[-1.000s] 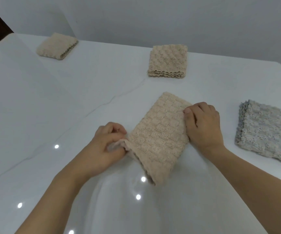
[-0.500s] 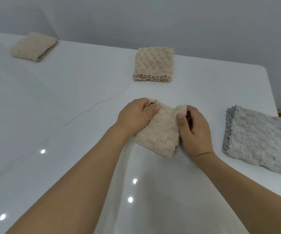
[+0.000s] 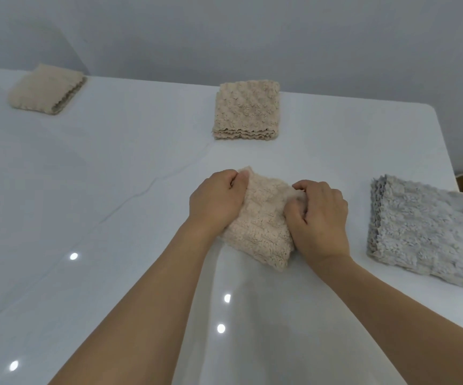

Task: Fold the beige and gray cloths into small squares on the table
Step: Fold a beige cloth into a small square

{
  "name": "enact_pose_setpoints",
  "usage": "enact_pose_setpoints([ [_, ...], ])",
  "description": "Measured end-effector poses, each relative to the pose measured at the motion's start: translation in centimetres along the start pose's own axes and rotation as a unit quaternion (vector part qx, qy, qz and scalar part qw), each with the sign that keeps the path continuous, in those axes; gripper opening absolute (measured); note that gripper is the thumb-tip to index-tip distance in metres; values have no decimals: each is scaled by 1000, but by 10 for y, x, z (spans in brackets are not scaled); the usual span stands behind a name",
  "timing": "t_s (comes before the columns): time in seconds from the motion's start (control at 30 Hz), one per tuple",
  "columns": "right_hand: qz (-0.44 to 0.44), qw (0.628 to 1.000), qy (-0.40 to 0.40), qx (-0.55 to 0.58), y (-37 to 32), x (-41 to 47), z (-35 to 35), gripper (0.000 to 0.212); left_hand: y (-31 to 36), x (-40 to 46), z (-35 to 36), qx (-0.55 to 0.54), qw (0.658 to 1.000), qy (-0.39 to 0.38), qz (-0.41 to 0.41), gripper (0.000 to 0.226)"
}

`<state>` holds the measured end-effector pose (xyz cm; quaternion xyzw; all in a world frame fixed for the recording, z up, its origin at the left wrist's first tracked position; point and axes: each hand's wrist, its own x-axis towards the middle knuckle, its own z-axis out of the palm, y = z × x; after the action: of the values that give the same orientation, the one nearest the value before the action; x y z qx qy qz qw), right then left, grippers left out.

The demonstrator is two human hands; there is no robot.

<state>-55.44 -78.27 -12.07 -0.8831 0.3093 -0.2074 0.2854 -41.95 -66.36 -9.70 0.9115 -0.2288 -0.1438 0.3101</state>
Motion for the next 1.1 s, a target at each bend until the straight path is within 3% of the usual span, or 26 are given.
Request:
enact_pose_setpoints([
  [0.27,-58,993,-8,-103,4,2,8,27,6,4,4,40,998,40,-11,48],
  [0.37,-62,989,0,-136,4,2,12,30,3,-1,-6,-49,997,-19,-48,43],
  [0.47,-57,986,13,-153,3,2,13,35,-5,-16,-27,-192,973,-86,-100,29],
  [0.57,-57,985,14,-165,4,2,13,34,-22,-44,-40,-228,956,-151,-101,12],
  [0.67,-60,985,12,-160,4,1,14,34,-34,-65,-41,-256,949,-164,-89,15],
  [0.83,-54,988,-1,-148,3,2,12,32,-35,-47,-39,-339,932,-88,-98,9],
  [0.93,-49,988,-1,-148,3,2,12,34,-41,-36,-32,-327,939,-23,-100,11],
  [1.03,-42,988,4,-146,1,3,12,34,-49,-54,-17,-80,988,131,-35,20],
  [1.1,-36,989,11,-141,0,2,12,36,-43,-77,-7,36,968,238,66,27],
])
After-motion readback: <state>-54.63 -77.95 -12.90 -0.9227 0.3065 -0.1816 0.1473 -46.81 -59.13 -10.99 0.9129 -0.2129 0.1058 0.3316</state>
